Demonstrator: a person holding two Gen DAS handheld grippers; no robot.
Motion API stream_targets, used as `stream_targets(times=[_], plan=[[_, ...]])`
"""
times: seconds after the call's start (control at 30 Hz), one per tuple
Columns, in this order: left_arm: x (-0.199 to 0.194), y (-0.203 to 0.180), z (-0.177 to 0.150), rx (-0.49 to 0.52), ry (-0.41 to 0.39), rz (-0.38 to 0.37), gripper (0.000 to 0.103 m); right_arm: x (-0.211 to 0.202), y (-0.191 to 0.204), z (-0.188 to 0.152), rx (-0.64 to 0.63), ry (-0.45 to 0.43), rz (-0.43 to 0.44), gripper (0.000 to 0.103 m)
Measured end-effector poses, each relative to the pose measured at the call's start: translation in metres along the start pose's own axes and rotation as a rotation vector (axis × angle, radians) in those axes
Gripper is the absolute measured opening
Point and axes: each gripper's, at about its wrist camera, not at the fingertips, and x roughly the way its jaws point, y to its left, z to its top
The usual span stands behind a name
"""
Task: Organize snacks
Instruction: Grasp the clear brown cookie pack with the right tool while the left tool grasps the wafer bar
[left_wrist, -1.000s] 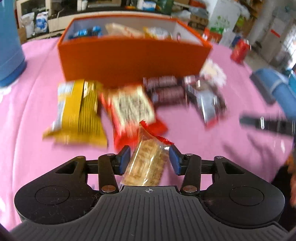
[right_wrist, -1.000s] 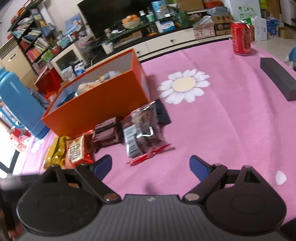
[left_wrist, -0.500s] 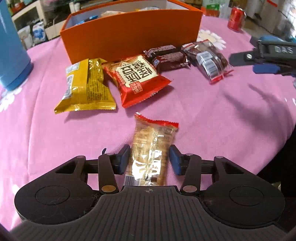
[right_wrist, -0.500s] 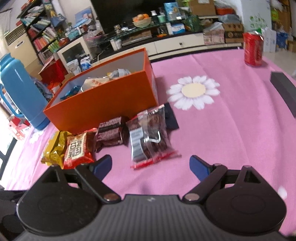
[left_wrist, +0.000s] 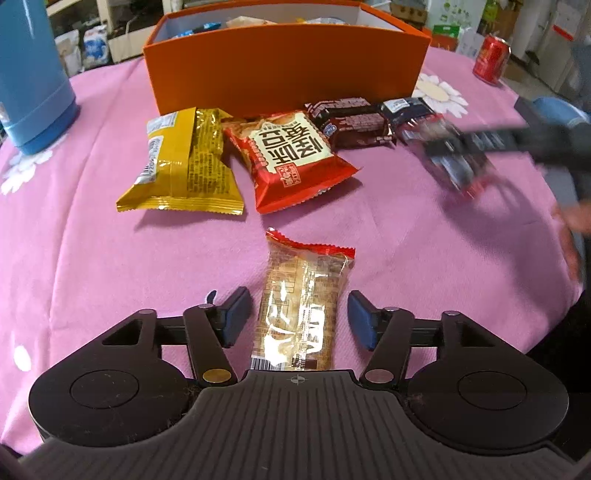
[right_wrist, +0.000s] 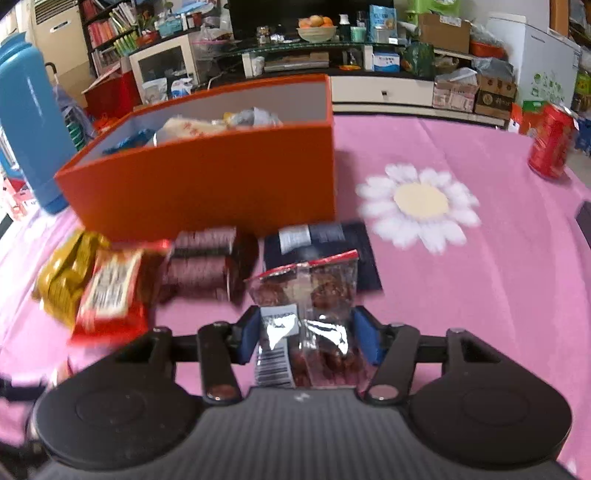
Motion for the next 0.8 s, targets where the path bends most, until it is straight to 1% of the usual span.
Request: stream_targets(times=[0.07, 0.17, 0.2, 0.23, 0.3, 0.33, 0.37, 0.4, 0.43, 0.53, 0.6, 0.67, 0.7, 0.73, 0.8], plan=[[0.000, -0.004, -0.002, 0.015, -0.007, 0.011, 0.036, -0.013, -0.003, -0.016, 0.012, 0.019, 0.000, 0.063], [-0.001, -0.009, -0.007, 0.042, -0.014, 0.031, 0.044, -0.032, -0.009, -0.043, 0.058, 0.042, 0.007, 0.066], [-0.001, -0.010, -0.009, 0.047, -0.016, 0.036, 0.048, -0.039, -0.008, -0.049, 0.054, 0.040, -0.001, 0.067], [-0.002, -0.010, -0.010, 0.046, -0.016, 0.040, 0.050, -0.042, -0.008, -0.053, 0.045, 0.046, -0.010, 0.069], [-0.004, -0.009, -0.012, 0.043, -0.012, 0.048, 0.051, -0.046, -0.007, -0.055, 0.034, 0.064, -0.008, 0.079], [-0.006, -0.009, -0.012, 0.041, -0.011, 0.061, 0.054, -0.048, -0.007, -0.054, 0.043, 0.059, -0.002, 0.082], [-0.007, -0.008, -0.012, 0.042, -0.014, 0.077, 0.056, -0.051, -0.007, -0.054, 0.050, 0.047, 0.002, 0.090], [-0.008, -0.008, -0.011, 0.045, -0.017, 0.091, 0.060, -0.054, -0.006, -0.052, 0.054, 0.026, 0.000, 0.095], [-0.008, -0.008, -0.011, 0.044, -0.020, 0.098, 0.061, -0.055, -0.004, -0.051, 0.047, 0.012, -0.004, 0.095], [-0.006, -0.006, -0.008, 0.023, -0.013, 0.096, 0.061, -0.050, 0.005, -0.050, -0.004, 0.016, -0.010, 0.095], [-0.002, -0.004, -0.009, 0.002, 0.003, 0.098, 0.063, -0.046, 0.008, -0.052, -0.012, 0.029, -0.009, 0.095], [-0.001, 0.000, -0.010, -0.028, 0.004, 0.085, 0.064, -0.041, 0.008, -0.057, -0.006, 0.050, -0.007, 0.095], [-0.001, 0.002, -0.010, -0.040, 0.003, 0.080, 0.065, -0.038, 0.007, -0.059, -0.004, 0.060, -0.010, 0.098], [-0.001, 0.003, -0.011, -0.044, 0.000, 0.084, 0.065, -0.038, 0.008, -0.062, -0.015, 0.044, -0.017, 0.102], [-0.001, 0.004, -0.011, -0.045, -0.004, 0.088, 0.066, -0.035, 0.010, -0.066, -0.028, 0.031, -0.034, 0.102]])
